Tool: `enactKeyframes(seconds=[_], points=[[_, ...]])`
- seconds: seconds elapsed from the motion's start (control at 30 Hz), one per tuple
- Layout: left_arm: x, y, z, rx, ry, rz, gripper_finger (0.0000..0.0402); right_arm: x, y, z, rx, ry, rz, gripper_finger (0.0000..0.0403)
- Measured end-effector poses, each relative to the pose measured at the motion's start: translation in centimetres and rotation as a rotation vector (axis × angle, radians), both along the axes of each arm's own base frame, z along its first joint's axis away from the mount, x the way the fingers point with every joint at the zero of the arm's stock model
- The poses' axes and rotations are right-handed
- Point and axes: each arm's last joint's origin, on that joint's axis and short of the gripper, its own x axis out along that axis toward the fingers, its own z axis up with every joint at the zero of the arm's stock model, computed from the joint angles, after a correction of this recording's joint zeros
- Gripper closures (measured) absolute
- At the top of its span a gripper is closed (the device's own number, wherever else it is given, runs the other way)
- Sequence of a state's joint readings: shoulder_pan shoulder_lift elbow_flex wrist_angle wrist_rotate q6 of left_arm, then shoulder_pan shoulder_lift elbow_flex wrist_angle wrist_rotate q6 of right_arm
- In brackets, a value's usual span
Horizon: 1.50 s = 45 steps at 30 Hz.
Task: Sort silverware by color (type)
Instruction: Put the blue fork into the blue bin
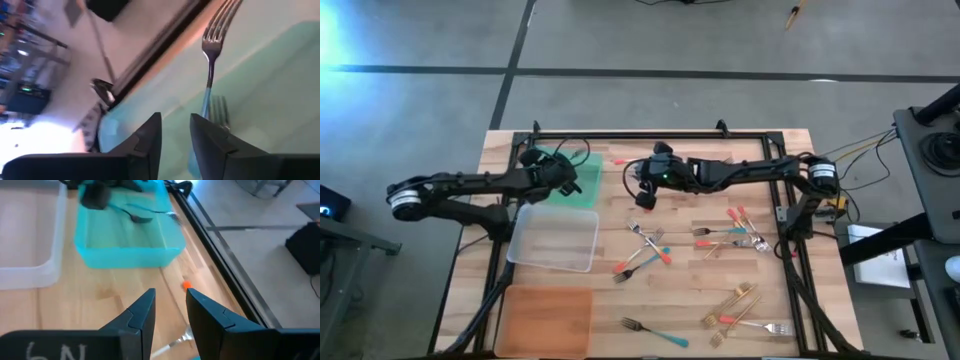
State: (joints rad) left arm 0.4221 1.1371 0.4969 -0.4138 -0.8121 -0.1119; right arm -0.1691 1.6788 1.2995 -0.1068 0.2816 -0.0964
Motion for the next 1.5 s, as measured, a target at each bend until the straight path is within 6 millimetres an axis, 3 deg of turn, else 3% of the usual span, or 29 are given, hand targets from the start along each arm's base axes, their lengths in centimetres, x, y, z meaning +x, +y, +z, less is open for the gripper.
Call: enactKeyframes(seconds=[0.33, 0.57, 0.67, 0.87, 1.07, 1.17, 1.37, 1.5], points=[[-0.3, -0.7, 0.9, -0.143, -0.156, -0.093, 0.0310, -0.9, -1.2, -0.4, -0.011, 0.076, -0.094, 0.0303], [1.3, -1.3, 2.4, -0.362, -0.471, -0.429, 0.0310, -2.7, -3.5, -1.0, -0.113, 0.260, -0.308, 0.0303], [2.0, -1.5, 3.3, -0.392, -0.607, -0.546, 0.0310, -4.4, -4.8, -2.0, -0.019, 0.363, -0.416, 0.0303], [3.4, -1.9, 5.2, -0.293, -0.781, -0.698, 0.0310, -7.8, -6.0, -4.2, 0.149, 0.656, -0.504, 0.0303], [4.0, -1.9, 6.8, -0.175, -0.898, -0.776, 0.0310, -9.3, -6.0, -4.4, 0.128, 0.889, -0.372, 0.0303], [4.0, -1.9, 7.0, -0.158, -0.925, -0.782, 0.0310, -10.0, -6.6, -4.7, 0.181, 0.926, -0.354, 0.0303], [4.0, -2.0, 6.4, -0.170, -0.901, -0.780, 0.0310, -11.5, -8.6, -5.4, 0.281, 0.909, -0.483, 0.0303], [4.0, -2.0, 6.4, -0.158, -0.893, -0.790, 0.0310, -12.4, -9.4, -5.9, 0.413, 0.901, -0.453, 0.0303]])
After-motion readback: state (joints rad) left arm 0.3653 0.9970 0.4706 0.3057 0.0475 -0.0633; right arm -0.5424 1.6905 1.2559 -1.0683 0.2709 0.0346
